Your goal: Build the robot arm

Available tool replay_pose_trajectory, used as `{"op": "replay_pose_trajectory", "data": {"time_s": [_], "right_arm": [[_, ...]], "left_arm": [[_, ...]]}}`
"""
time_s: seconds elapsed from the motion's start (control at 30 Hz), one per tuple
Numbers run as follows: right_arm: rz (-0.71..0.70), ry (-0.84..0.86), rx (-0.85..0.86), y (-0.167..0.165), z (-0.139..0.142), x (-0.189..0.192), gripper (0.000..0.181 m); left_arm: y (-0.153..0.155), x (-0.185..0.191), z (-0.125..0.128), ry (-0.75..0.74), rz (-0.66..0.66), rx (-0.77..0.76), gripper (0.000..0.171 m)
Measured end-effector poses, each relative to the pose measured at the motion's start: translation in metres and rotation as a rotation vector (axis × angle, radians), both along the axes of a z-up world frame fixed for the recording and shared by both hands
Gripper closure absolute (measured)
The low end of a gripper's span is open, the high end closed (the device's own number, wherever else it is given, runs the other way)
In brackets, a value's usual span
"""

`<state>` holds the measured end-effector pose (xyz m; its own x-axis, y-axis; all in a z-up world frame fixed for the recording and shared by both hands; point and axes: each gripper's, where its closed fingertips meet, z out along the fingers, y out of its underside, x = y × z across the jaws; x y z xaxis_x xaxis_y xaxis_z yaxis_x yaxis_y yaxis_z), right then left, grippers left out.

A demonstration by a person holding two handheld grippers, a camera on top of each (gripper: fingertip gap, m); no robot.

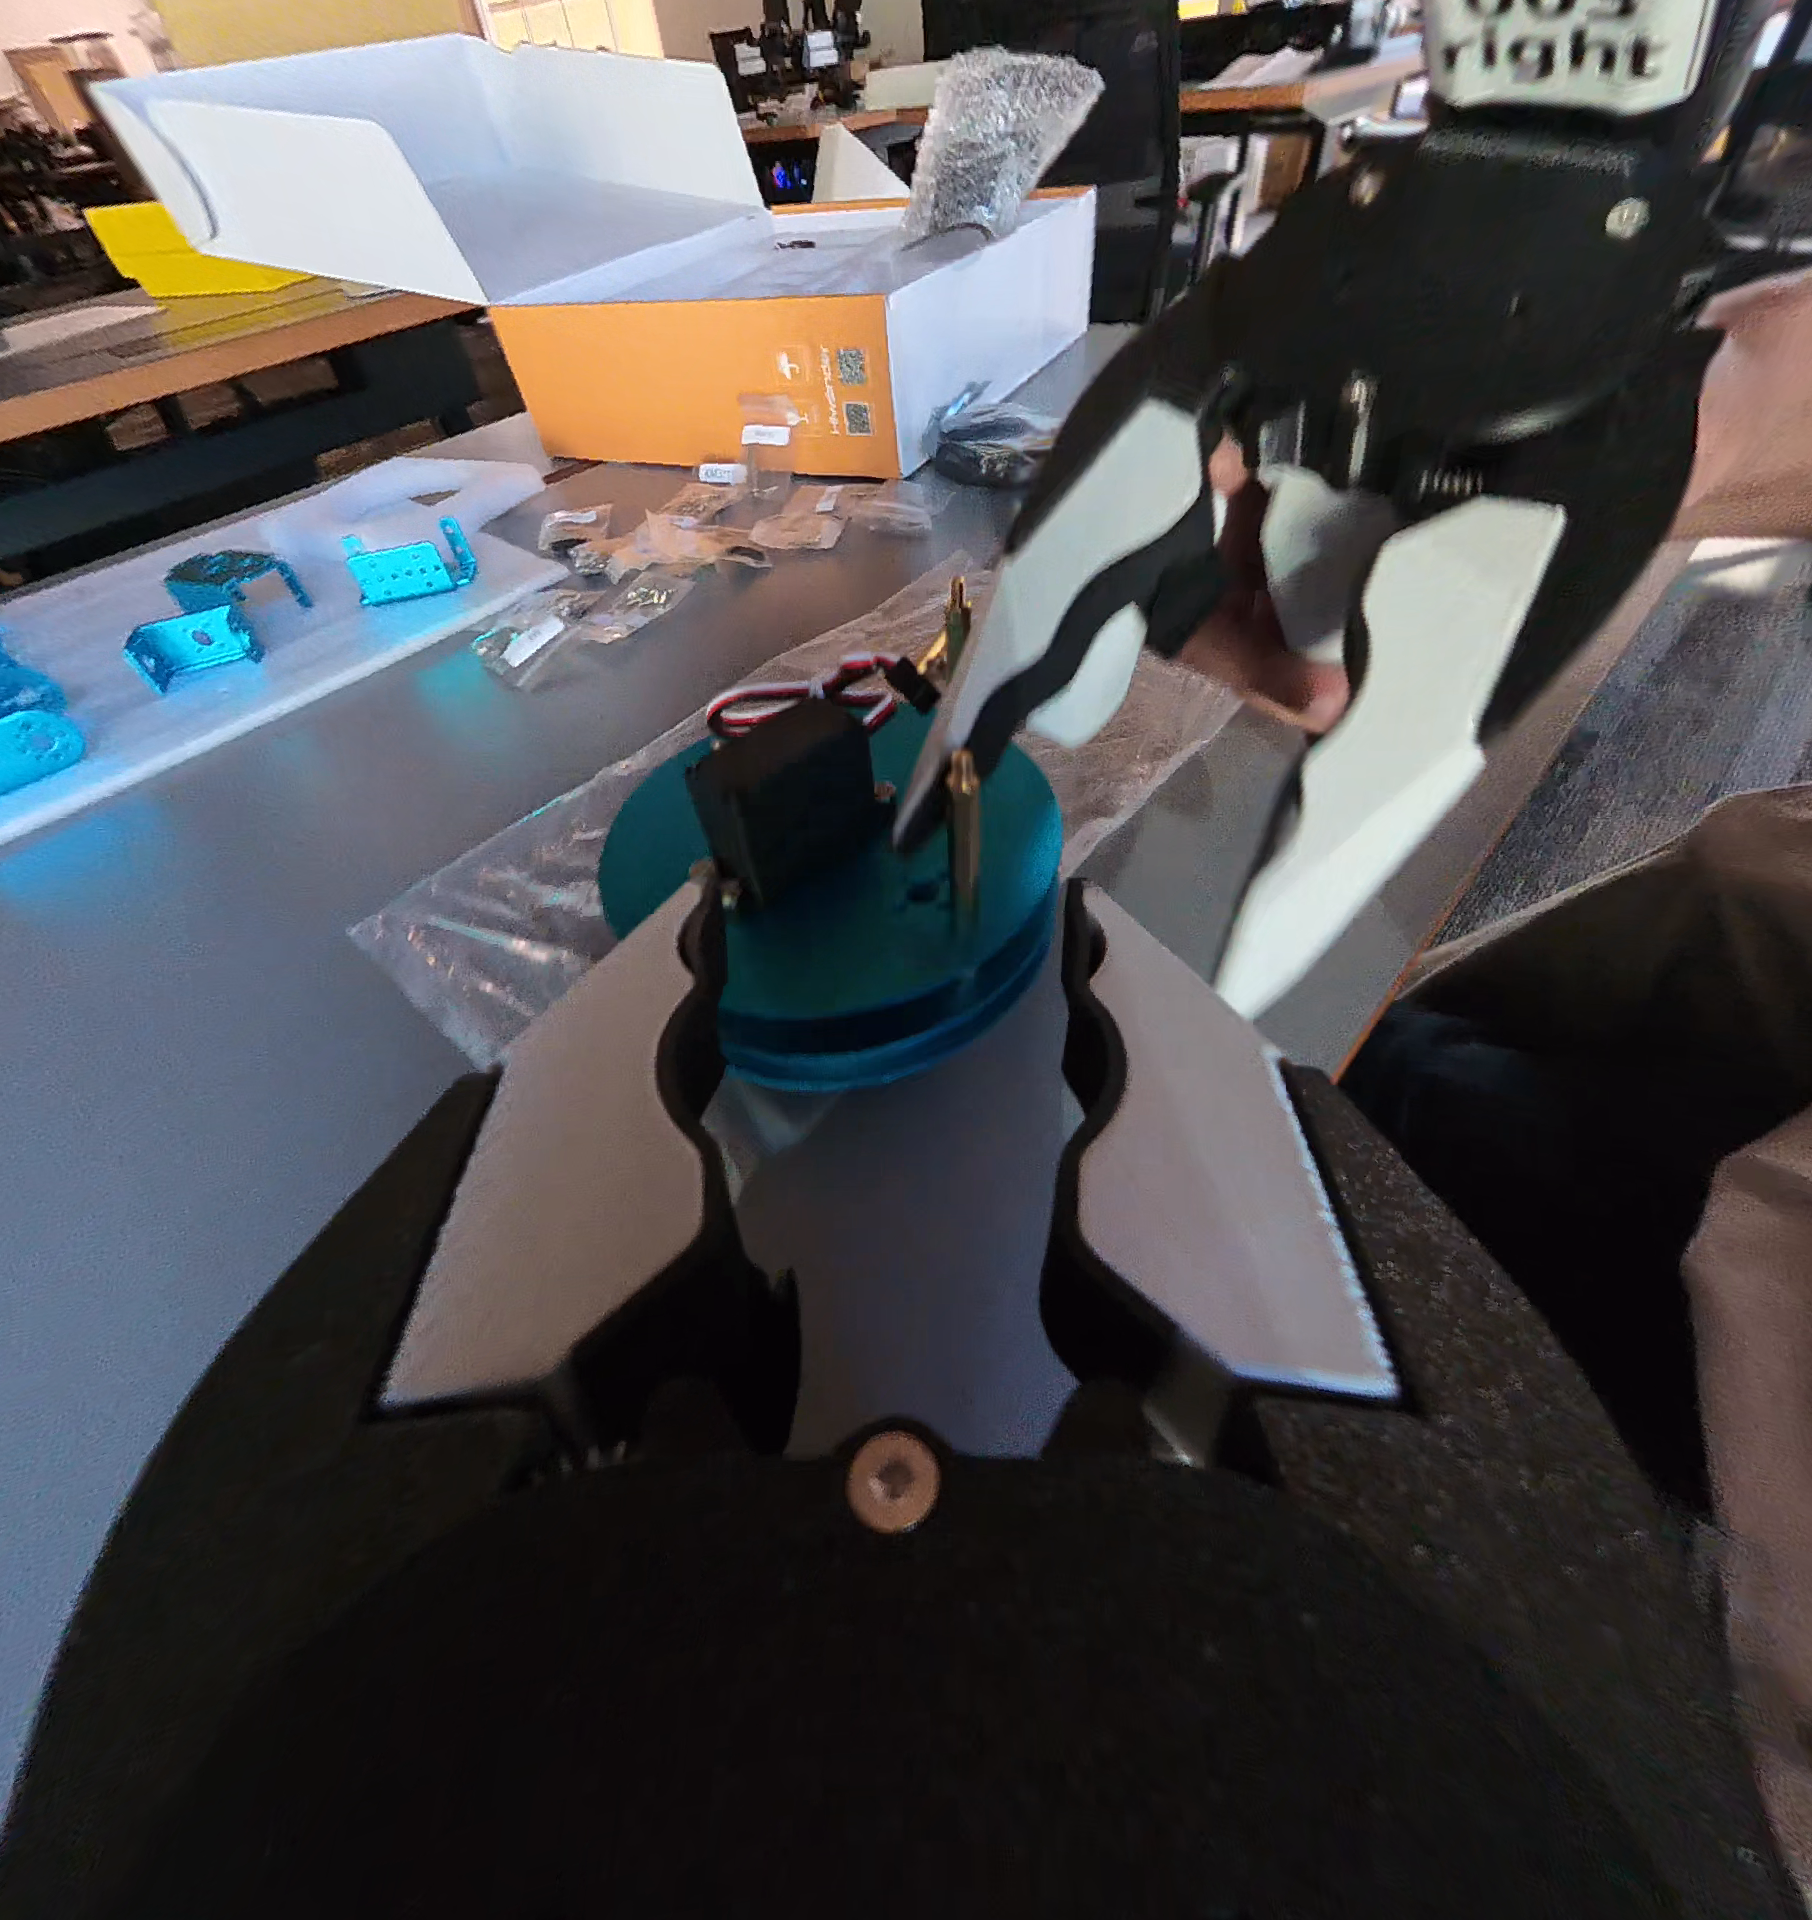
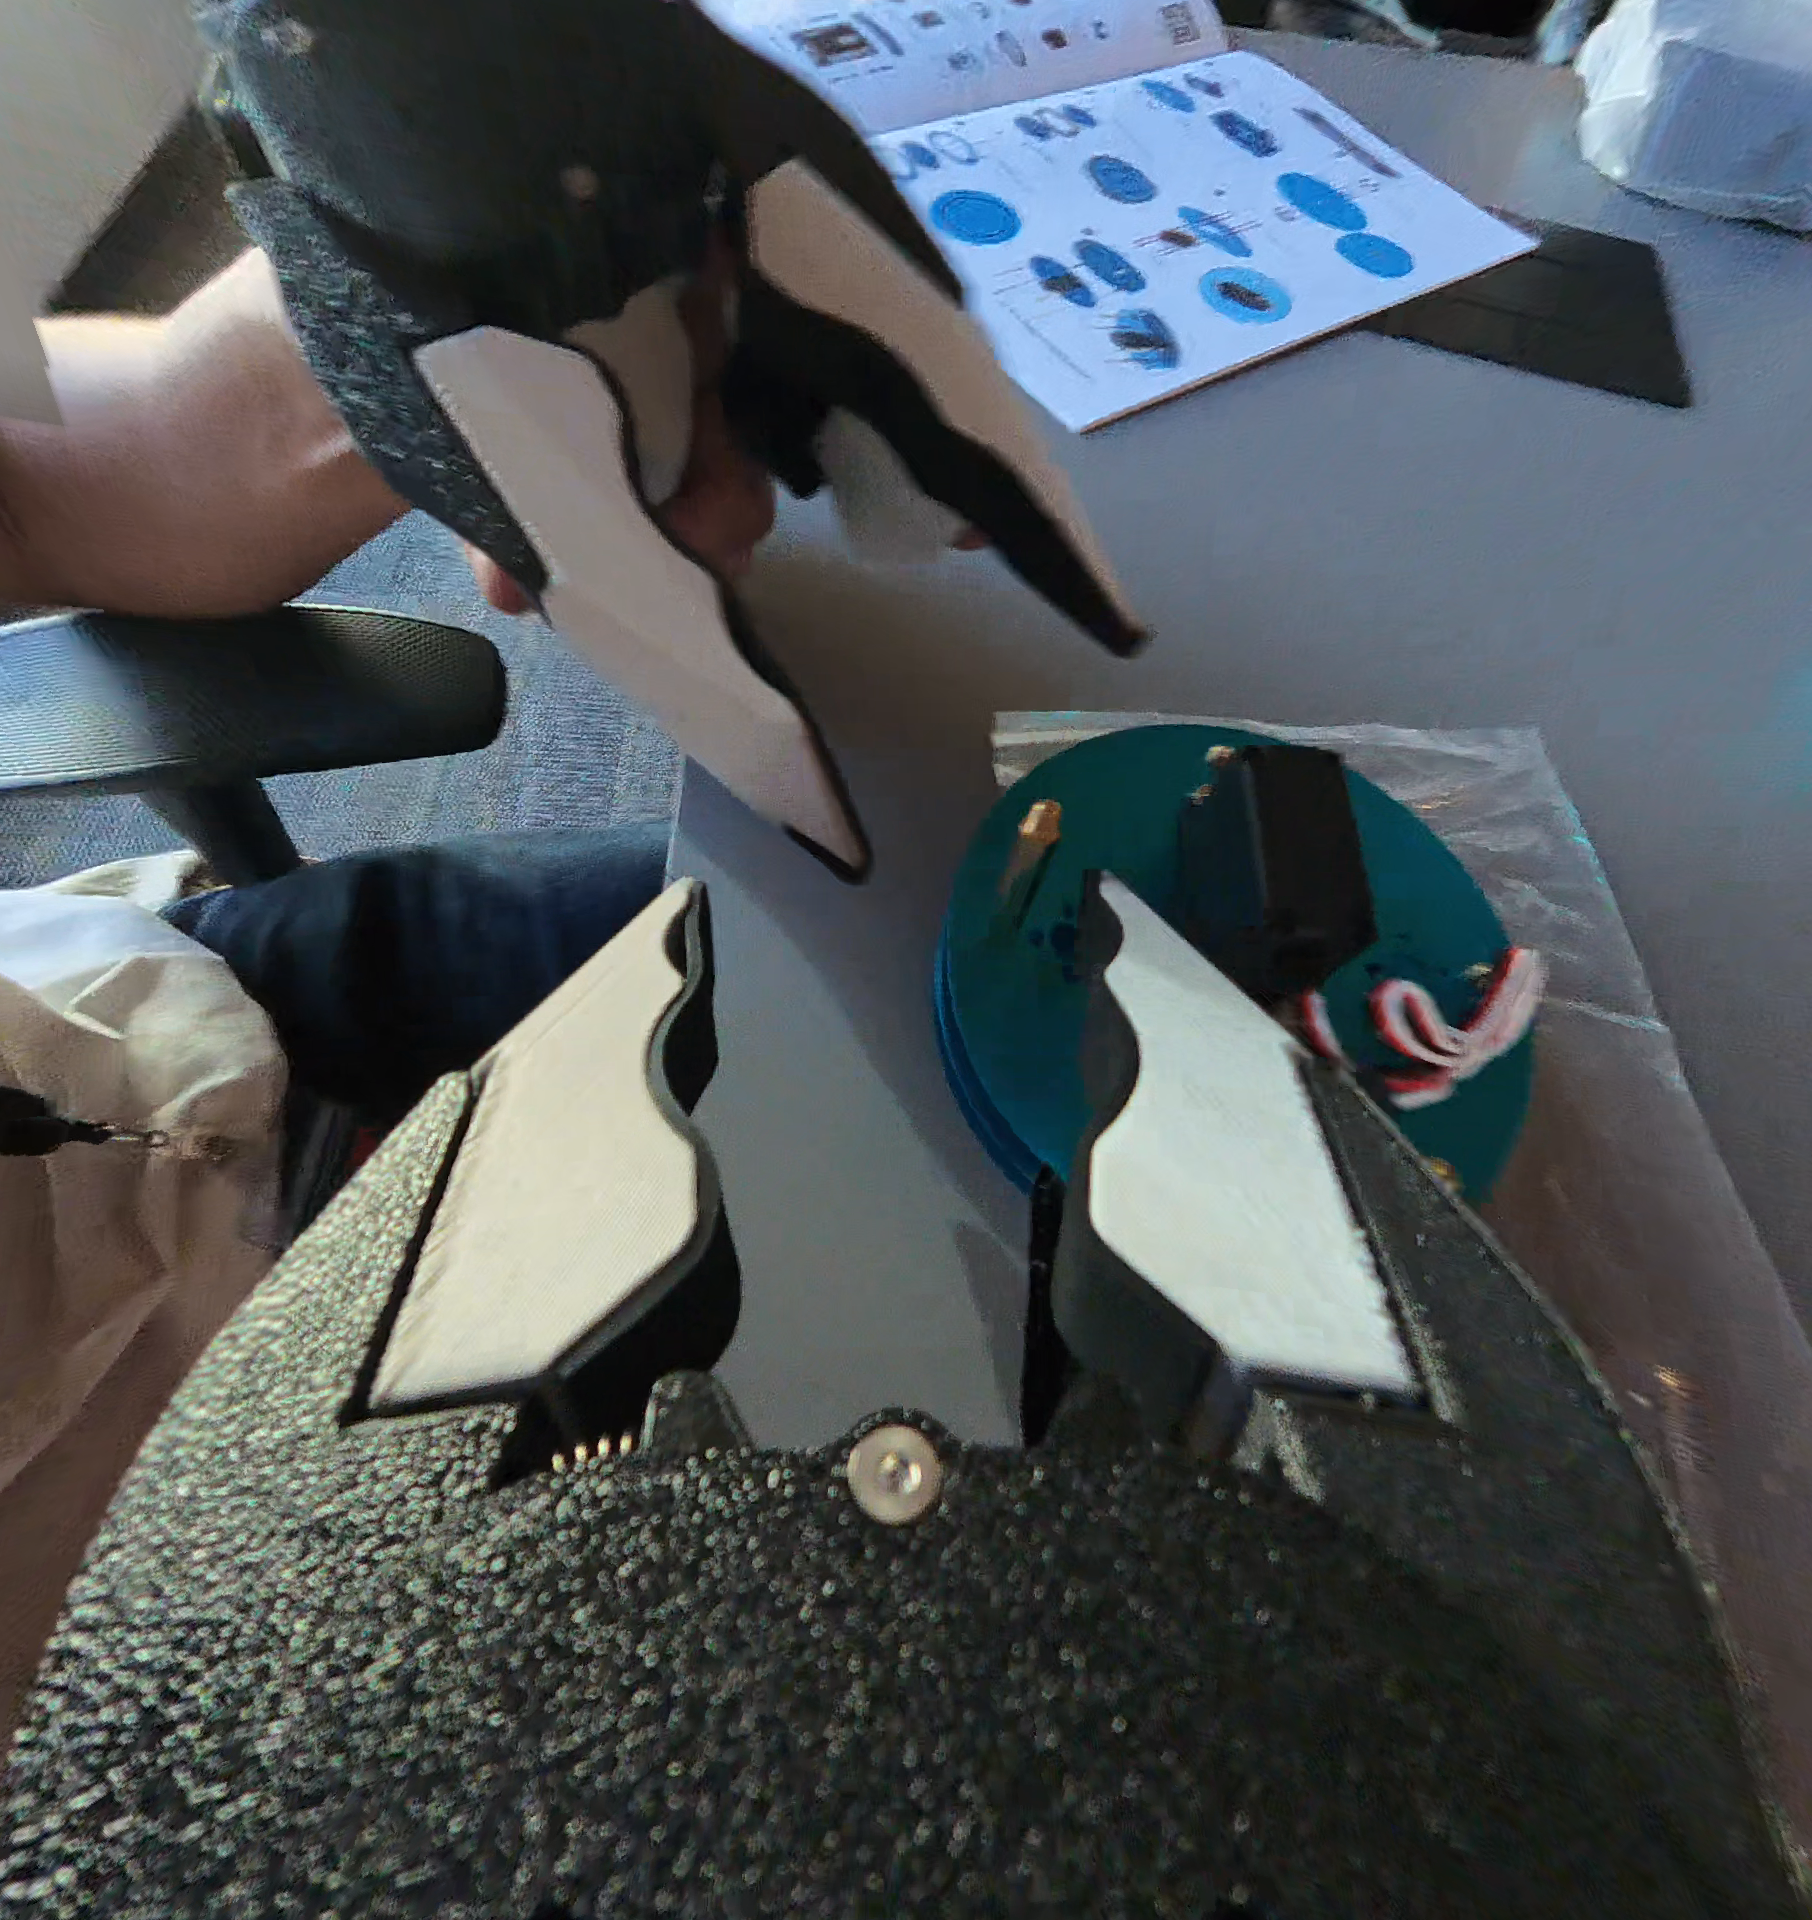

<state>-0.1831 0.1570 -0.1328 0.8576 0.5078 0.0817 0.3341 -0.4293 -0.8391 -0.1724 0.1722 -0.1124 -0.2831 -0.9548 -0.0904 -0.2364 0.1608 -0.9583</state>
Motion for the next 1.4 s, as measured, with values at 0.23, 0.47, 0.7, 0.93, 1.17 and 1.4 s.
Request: {"op": "replay_pose_trajectory", "data": {"time_s": [0.23,0.47,0.7,0.93,1.17,1.4], "right_arm": [[0.055,0.219,-0.012,0.005,0.005,-0.011,0.107],[0.027,0.307,0.005,0.011,0.02,-0.005,0.109],[-0.036,0.303,-0.023,0.02,0.011,-0.015,0.12],[-0.017,0.333,-0.028,0.007,0.013,-0.021,0.112],[-0.011,0.34,-0.036,-0.004,0.014,-0.02,0.111],[-0.091,0.263,0.067,-0.024,0.034,0.014,0.137]], "left_arm": [[-0.005,0.044,-0.004,0.057,-0.042,0.142,0.103],[0.015,0.036,0.001,0.081,-0.049,0.188,0.1],[0.017,0.046,-0.016,0.114,-0.118,0.186,0.079],[0.017,0.053,-0.019,0.152,-0.227,0.151,0.048],[0.011,0.056,-0.019,0.151,-0.255,0.163,0.043],[0.01,0.04,-0.008,0.099,-0.12,0.195,0.082]]}}
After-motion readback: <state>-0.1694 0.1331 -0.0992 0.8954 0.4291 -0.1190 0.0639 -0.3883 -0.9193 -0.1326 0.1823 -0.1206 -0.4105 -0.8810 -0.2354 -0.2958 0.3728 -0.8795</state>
